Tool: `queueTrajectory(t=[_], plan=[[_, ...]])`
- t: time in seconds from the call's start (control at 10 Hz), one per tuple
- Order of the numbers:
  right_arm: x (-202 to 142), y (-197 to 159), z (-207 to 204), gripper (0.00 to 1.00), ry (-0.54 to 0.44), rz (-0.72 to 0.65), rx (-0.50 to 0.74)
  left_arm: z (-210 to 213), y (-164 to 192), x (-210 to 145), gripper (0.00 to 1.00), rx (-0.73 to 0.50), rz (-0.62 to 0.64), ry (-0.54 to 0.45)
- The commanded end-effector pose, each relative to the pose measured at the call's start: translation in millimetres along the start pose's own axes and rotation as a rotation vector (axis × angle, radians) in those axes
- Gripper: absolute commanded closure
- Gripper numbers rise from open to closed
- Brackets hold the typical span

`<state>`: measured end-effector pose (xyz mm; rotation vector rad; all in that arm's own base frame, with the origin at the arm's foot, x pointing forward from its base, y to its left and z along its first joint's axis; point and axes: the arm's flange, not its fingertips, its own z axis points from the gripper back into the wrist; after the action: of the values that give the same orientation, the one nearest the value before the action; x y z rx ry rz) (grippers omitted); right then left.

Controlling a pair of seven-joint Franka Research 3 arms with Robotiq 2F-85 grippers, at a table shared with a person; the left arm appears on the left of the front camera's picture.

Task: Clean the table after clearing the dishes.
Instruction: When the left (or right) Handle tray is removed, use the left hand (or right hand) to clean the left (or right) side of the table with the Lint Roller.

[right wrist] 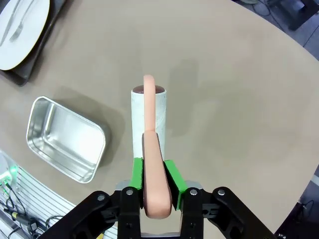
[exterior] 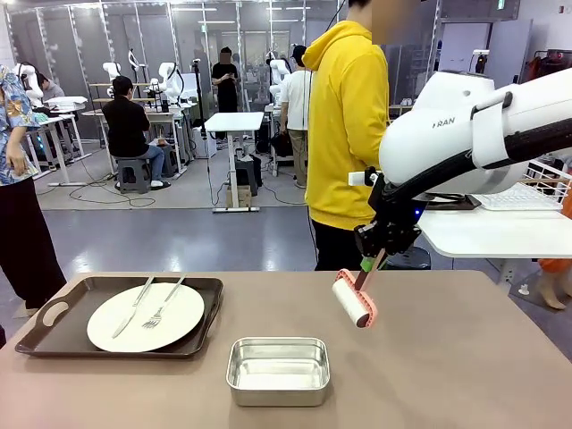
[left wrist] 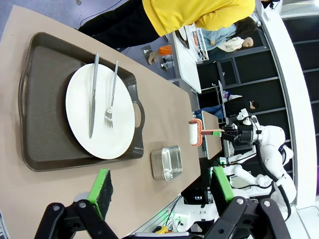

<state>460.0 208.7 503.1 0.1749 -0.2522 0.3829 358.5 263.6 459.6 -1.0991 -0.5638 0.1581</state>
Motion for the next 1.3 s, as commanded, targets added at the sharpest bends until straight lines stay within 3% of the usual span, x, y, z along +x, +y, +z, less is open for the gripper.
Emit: queueTrajectory(t=[0.0, 0.1, 0.3, 0.5, 1.2], plan=[[1.8, 0.1, 4.8, 1.00, 0.002, 0.015, 0.005, 3.3, -0.9, 0.3, 0.00, -0.018, -0.015, 0.000], [0.0, 0.0, 0.0, 0.77, 0.000, 0.000, 0.000, 3.3, -0.9, 0.3, 0.00, -0.018, -0.015, 0.000], [23.4, 3.5, -16.9, 0.77, 0.042, -0.182, 0.001, 3.3, -0.9, 0.3, 0.00, -0.018, -0.015, 0.000], [29.9, -8.3, -35.7, 0.77, 0.015, -0.320, 0.002, 3.3, -0.9, 0.3, 0.00, -0.018, -0.015, 0.000], [51.0, -14.4, -86.9, 0.77, -0.016, -0.451, 0.064, 3.3, -0.9, 0.3, 0.00, -0.018, -0.015, 0.000]])
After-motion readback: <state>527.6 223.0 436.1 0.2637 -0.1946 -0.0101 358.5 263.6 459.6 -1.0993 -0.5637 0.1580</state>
